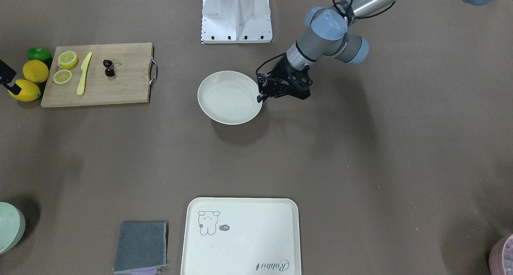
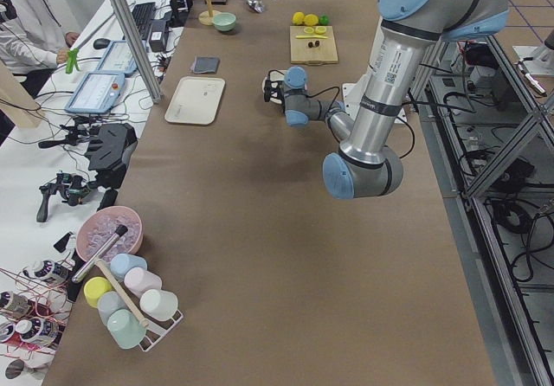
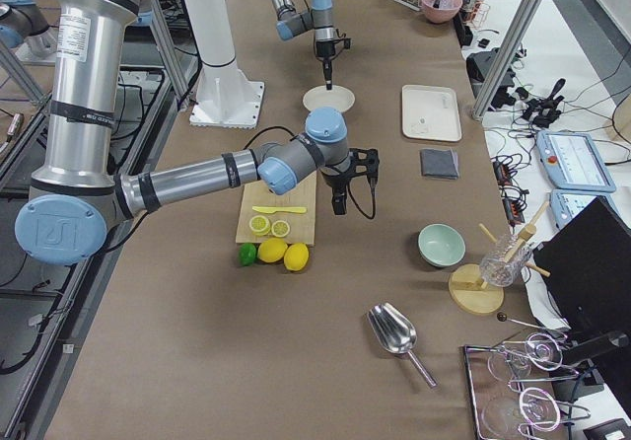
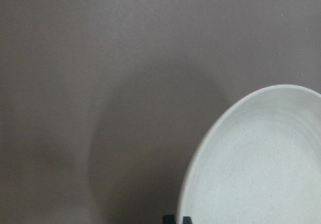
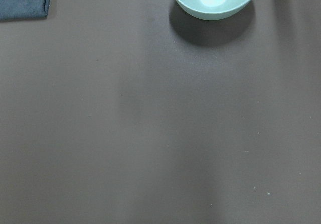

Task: Place red cherry on plate
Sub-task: 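Slide the white plate with the left gripper toward the table center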

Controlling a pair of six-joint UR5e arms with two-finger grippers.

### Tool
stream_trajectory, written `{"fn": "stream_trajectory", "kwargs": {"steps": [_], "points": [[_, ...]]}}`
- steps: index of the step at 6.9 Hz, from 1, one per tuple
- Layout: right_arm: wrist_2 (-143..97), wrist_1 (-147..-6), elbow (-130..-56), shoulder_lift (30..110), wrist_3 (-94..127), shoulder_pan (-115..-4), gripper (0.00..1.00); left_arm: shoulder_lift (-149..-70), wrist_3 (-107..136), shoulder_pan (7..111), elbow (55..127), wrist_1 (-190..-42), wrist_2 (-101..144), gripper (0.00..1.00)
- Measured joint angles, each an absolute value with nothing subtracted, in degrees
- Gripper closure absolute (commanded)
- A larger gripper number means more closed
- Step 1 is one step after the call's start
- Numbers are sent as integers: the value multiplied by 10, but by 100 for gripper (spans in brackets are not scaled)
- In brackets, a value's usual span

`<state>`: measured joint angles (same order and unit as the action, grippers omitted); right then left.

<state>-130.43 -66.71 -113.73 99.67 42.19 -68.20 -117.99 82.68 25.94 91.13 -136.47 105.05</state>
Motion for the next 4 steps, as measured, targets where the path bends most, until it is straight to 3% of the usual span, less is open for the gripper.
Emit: {"fn": "stream_trajectory", "kwargs": {"steps": [2, 3, 4], "points": [[-1305, -667, -1137, 997, 422, -682, 0, -1190, 830, 251, 906, -1345, 1034, 96], [-1305, -667, -1137, 997, 422, -682, 0, -1190, 830, 247, 905, -1345, 1028, 62], [-1305, -667, -1137, 997, 422, -682, 0, -1191, 830, 242, 904, -1347, 1024, 15]]}}
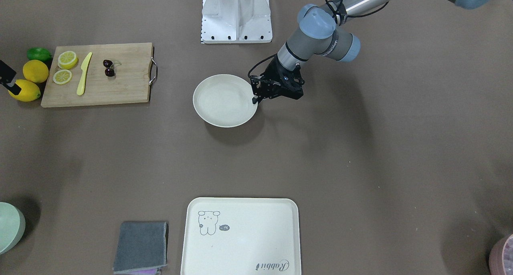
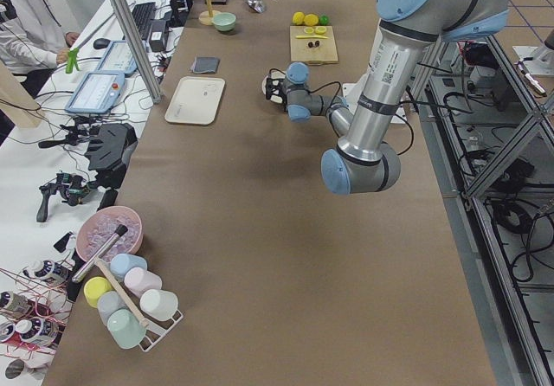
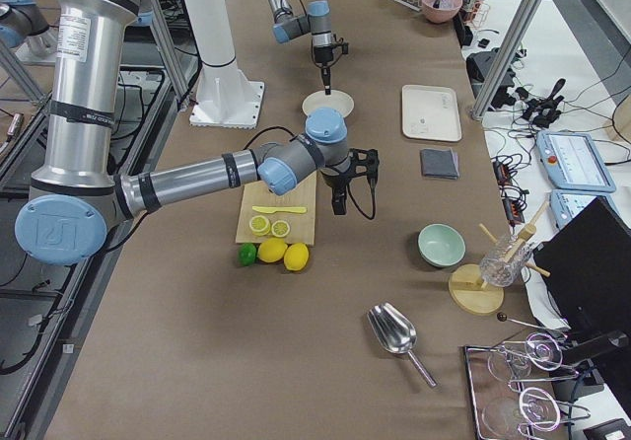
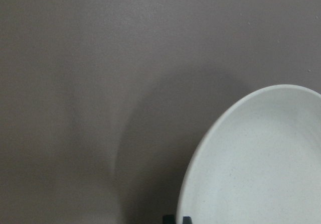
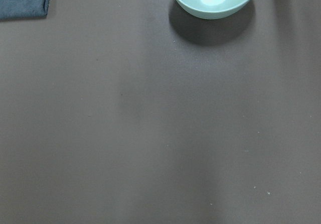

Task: Place red cherry on plate
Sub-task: 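Slide the white plate with the left gripper toward the table center, then release the plate and withdraw the left arm while the right arm reaches toward the cherries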

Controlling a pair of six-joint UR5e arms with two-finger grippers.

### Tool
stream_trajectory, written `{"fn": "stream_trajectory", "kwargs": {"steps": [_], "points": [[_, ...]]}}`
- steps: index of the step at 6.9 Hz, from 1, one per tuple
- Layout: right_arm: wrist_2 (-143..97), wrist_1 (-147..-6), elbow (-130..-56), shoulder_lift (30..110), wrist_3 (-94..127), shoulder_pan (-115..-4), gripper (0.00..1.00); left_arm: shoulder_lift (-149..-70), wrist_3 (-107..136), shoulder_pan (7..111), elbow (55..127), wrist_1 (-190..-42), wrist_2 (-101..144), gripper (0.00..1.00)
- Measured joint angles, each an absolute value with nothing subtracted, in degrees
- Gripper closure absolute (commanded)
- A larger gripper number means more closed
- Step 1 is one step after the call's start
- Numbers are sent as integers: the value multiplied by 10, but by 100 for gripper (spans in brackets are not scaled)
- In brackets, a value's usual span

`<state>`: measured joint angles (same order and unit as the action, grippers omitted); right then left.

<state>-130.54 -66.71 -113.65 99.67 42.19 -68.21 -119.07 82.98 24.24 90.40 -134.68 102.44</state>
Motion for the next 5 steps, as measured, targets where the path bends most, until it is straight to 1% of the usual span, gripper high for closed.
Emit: {"fn": "stream_trajectory", "kwargs": {"steps": [1, 3, 4, 5], "points": [[-1306, -667, -1136, 997, 422, -682, 0, -1191, 830, 240, 904, -1348, 1023, 3], [-1308, -667, -1137, 996, 422, -682, 0, -1187, 831, 244, 917, -1348, 1024, 3], [-1309, -667, -1137, 995, 423, -682, 0, -1172, 831, 260, 949, -1336, 1036, 3], [-1310, -668, -1139, 993, 436, -680, 0, -1143, 825, 302, 997, -1304, 1080, 3]]}}
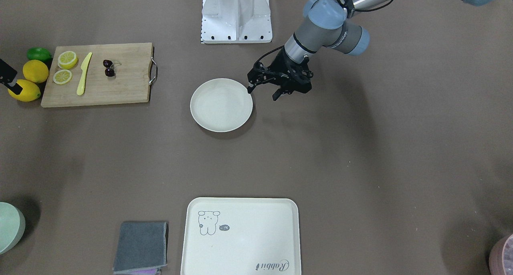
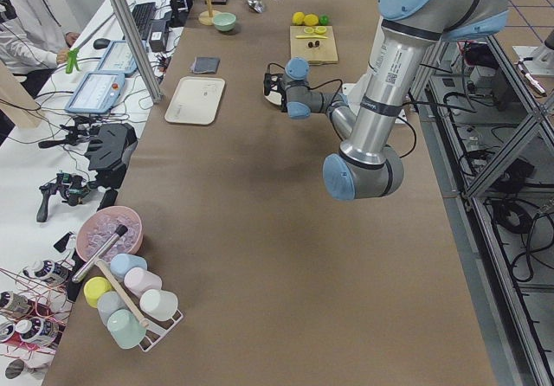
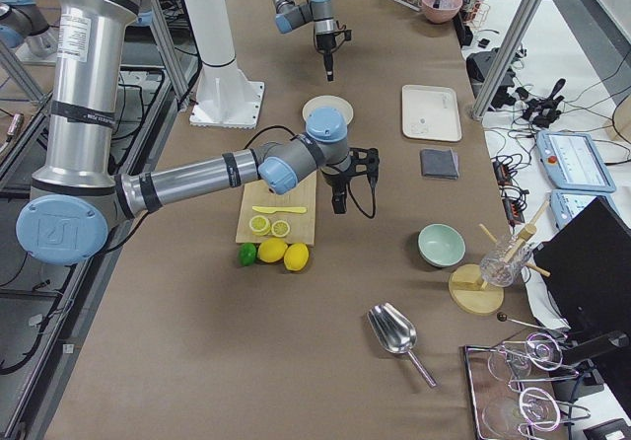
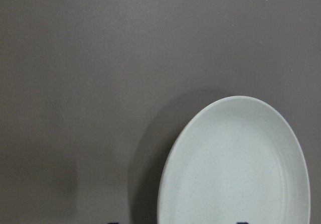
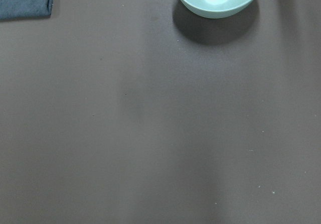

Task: Place red cherry on plate
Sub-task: 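Release the plate and withdraw the left arm while the right arm reaches toward the cherries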

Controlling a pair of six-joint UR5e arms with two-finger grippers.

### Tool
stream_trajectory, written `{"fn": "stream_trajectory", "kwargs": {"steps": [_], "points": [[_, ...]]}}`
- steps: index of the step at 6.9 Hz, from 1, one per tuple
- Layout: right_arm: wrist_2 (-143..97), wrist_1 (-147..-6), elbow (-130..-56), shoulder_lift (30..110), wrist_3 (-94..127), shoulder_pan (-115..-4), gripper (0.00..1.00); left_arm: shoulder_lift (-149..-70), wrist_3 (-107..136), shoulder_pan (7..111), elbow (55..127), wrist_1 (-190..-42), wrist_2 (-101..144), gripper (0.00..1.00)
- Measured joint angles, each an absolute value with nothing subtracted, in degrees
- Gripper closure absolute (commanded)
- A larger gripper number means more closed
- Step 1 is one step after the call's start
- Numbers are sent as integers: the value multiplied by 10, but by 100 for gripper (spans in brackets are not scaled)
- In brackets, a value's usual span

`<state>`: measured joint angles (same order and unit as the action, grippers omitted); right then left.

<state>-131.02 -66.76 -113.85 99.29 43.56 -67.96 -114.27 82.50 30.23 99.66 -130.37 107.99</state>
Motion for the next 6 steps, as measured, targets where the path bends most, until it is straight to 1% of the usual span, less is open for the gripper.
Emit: {"fn": "stream_trajectory", "kwargs": {"steps": [1, 2, 3, 5, 6], "points": [[-1309, -668, -1144, 987, 470, -669, 0, -1109, 801, 373, 1049, -1262, 1156, 3], [-1299, -669, -1154, 976, 519, -644, 0, -1070, 747, 452, 1084, -1235, 1237, 3], [-1276, -671, -1165, 963, 572, -607, 0, -1024, 664, 531, 1098, -1224, 1307, 3], [-1216, -699, -1193, 935, 666, -524, 0, -941, 459, 675, 1098, -1183, 1401, 3], [-1185, -770, -1213, 904, 690, -487, 0, -922, 340, 734, 1097, -1125, 1421, 3]]}}
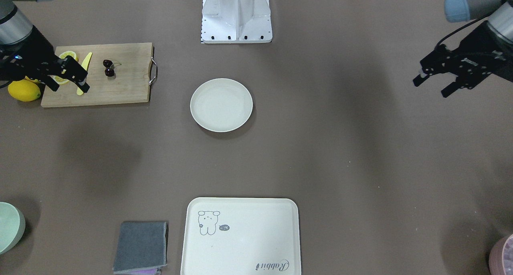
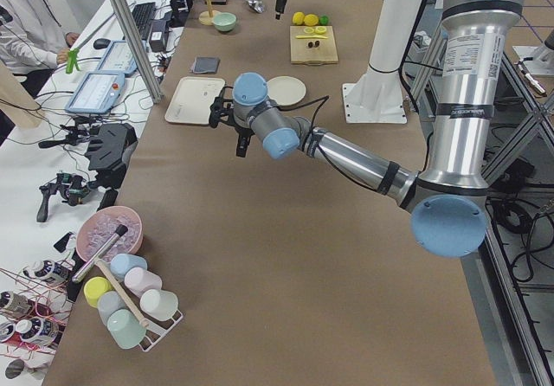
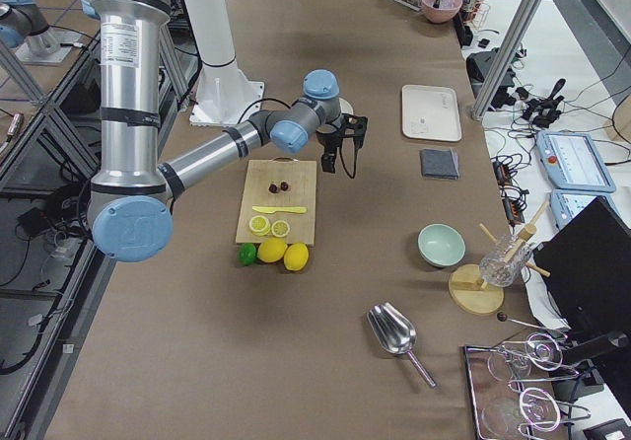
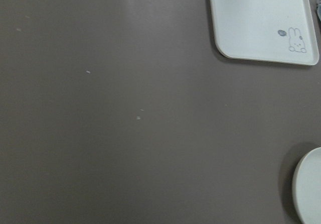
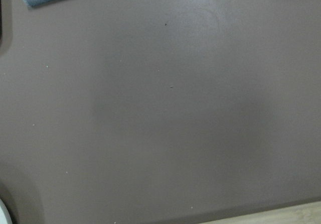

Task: Place red cherry on plate
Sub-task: 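Release the plate and withdraw the left arm while the right arm reaches toward the cherries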

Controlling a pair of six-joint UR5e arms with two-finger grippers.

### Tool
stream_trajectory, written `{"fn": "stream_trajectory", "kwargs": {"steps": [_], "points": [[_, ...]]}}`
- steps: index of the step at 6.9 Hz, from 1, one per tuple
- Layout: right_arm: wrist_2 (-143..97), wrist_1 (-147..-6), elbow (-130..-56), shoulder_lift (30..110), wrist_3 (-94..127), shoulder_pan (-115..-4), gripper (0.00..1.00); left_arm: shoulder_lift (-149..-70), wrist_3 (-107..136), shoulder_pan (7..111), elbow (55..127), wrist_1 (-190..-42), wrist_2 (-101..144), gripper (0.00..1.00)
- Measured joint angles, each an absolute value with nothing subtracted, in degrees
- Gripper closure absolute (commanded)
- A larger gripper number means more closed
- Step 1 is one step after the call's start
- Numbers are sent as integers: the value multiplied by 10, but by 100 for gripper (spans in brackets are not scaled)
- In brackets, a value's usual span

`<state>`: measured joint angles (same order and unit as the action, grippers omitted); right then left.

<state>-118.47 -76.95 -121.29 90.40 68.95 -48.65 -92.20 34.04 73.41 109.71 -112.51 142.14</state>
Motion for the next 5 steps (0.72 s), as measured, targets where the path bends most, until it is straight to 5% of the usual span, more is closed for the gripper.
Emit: {"fn": "stream_trajectory", "kwargs": {"steps": [2, 5], "points": [[-1128, -909, -1232, 837, 701, -412, 0, -926, 38, 847, 1076, -932, 1415, 2], [-1106, -895, -1233, 854, 700, -350, 0, -982, -232, 946, 978, -766, 1350, 2]]}}
